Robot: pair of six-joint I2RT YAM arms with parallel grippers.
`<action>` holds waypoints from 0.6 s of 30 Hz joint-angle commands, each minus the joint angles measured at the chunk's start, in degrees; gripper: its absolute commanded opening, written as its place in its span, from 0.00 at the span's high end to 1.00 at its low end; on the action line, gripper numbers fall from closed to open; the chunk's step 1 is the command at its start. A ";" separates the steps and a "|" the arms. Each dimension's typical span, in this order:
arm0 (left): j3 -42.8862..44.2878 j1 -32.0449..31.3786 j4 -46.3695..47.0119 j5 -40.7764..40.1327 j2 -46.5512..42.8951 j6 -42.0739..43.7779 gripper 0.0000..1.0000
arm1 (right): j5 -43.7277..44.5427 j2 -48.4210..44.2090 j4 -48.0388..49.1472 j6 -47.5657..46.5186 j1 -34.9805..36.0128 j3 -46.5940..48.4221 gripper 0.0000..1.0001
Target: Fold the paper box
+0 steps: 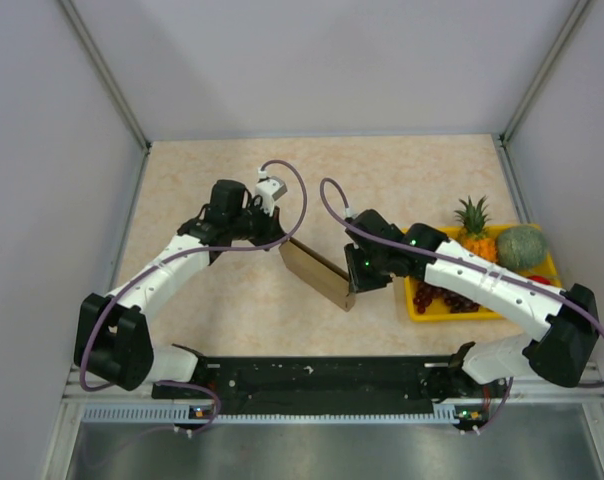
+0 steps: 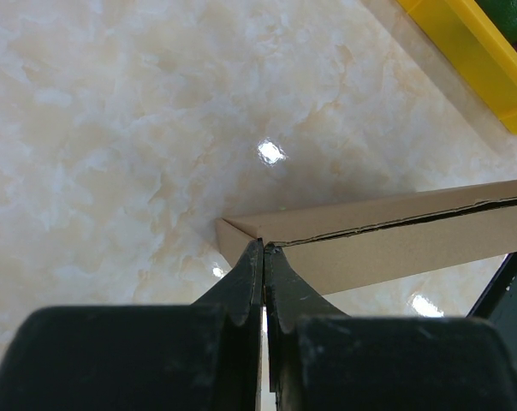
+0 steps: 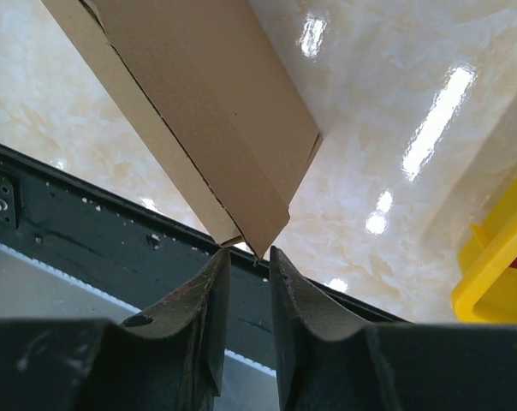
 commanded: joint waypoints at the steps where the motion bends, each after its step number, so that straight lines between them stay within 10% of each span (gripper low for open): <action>1: 1.45 -0.55 -1.33 0.12 -0.88 -0.39 1.00 | 0.11 -1.15 -0.55 -1.18 -0.57 3.64 0.75; 18: 2.33 -1.07 -2.03 -0.41 -0.26 0.14 1.00 | 1.78 -0.53 -0.99 -0.22 -1.28 4.34 1.00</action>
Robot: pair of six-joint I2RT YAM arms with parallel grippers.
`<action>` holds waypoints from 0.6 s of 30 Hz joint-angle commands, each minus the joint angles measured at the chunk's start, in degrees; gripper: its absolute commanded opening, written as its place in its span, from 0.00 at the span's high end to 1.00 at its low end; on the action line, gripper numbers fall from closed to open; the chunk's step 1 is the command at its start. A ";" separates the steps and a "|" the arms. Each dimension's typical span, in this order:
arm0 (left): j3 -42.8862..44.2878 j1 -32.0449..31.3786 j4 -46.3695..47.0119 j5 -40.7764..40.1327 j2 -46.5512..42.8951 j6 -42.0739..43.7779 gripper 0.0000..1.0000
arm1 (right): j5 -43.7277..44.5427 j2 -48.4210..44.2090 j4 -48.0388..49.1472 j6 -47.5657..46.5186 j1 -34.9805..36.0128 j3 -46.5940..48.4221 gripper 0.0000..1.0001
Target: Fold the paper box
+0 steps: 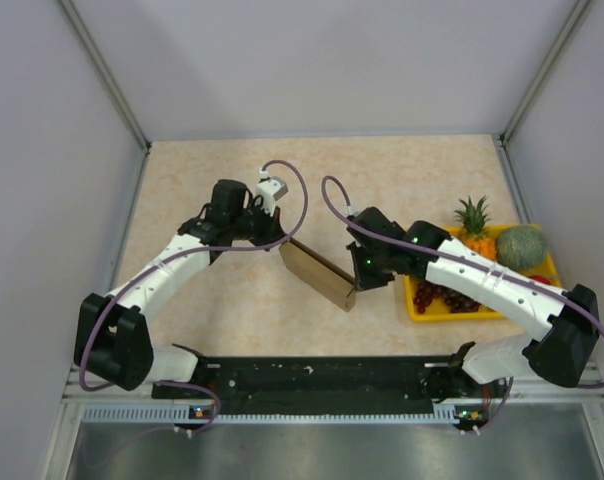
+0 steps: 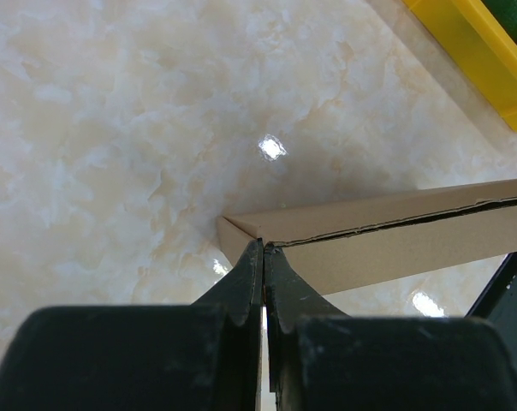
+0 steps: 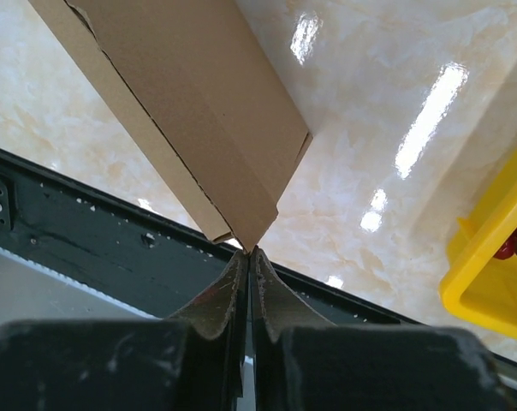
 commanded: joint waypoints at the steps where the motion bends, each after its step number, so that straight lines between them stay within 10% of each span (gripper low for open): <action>1: 1.82 -0.77 -1.05 0.27 -0.28 -0.06 1.00 | 1.01 -0.55 0.84 0.74 -1.06 3.21 1.00; 18: 2.09 -1.47 -1.67 -0.43 -0.37 -0.68 1.00 | -9.53 -3.45 8.92 8.65 -6.60 -2.50 1.00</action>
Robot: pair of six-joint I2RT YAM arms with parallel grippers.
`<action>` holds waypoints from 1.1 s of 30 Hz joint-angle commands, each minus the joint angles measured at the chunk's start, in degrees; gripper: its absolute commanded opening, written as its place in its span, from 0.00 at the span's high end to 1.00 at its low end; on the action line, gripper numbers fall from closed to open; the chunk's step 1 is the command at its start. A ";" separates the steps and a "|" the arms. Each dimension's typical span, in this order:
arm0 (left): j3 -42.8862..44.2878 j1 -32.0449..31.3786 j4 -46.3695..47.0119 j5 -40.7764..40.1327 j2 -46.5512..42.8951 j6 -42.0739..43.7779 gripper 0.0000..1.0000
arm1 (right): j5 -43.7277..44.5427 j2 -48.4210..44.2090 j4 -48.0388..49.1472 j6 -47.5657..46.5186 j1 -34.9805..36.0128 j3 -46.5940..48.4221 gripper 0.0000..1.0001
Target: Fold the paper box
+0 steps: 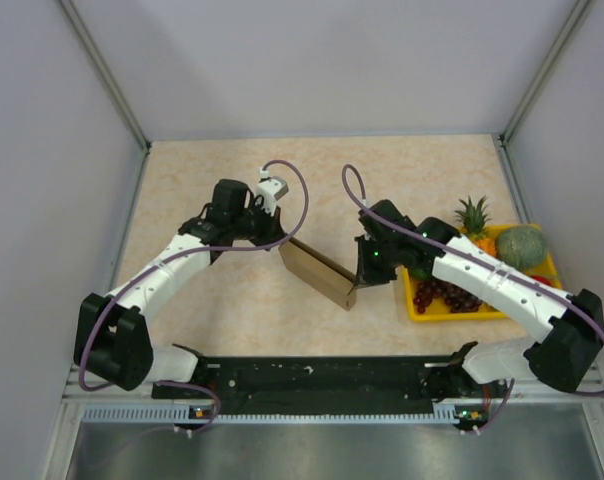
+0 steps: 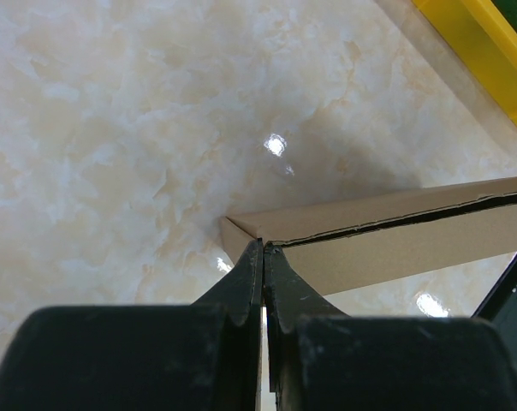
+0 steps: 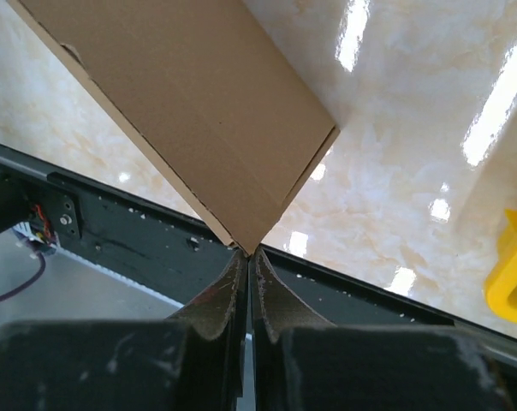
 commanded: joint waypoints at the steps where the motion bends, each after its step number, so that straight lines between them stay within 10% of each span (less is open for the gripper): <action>1: 1.69 -0.95 -1.25 1.25 -0.48 -0.81 1.00 | -3.24 -2.75 7.36 4.58 -1.92 -1.74 1.00; 33: 8.90 -2.26 -10.30 3.53 0.75 -7.92 1.00 | 9.50 -3.90 11.40 7.41 2.12 -9.04 1.00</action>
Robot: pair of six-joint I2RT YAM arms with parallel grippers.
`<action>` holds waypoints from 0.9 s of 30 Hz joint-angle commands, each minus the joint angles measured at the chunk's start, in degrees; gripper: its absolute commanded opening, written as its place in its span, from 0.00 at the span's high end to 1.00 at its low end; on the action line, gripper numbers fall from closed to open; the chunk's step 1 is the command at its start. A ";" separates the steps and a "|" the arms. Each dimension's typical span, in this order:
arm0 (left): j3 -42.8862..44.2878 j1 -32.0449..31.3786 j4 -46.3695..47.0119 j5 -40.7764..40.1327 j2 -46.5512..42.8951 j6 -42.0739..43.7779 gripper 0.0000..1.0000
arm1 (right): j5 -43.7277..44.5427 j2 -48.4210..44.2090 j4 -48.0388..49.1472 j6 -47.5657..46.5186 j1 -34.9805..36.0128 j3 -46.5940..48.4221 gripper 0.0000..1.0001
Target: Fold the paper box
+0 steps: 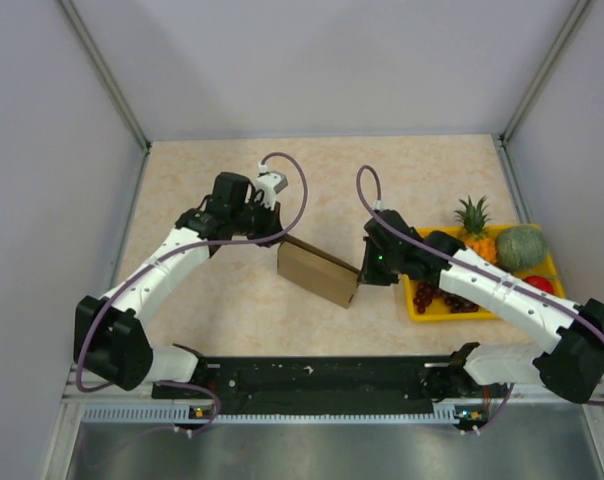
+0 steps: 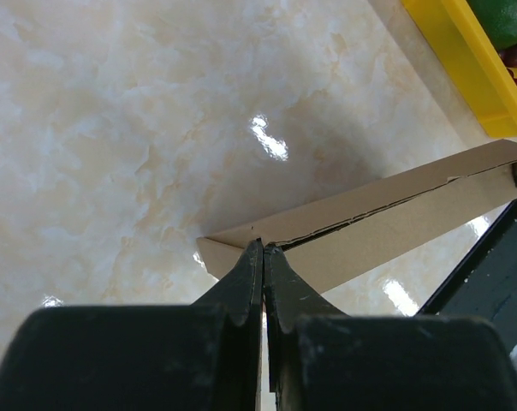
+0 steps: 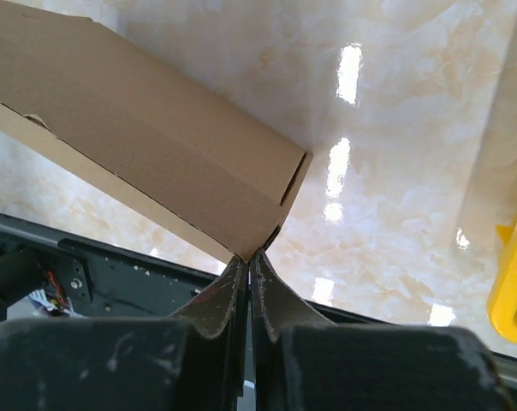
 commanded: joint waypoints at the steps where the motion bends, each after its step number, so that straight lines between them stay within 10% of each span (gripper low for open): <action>1: 3.39 -1.19 -2.69 5.04 1.25 -4.32 1.00 | 4.13 0.89 2.83 -0.46 3.21 -0.51 1.00; 12: 4.54 -3.74 -5.87 1.97 3.28 -9.60 1.00 | 9.31 3.00 2.83 0.50 8.05 0.72 1.00; 27: -14.53 -4.45 14.43 -1.99 -5.95 -10.38 1.00 | 8.44 3.44 2.83 -1.69 5.24 1.33 1.00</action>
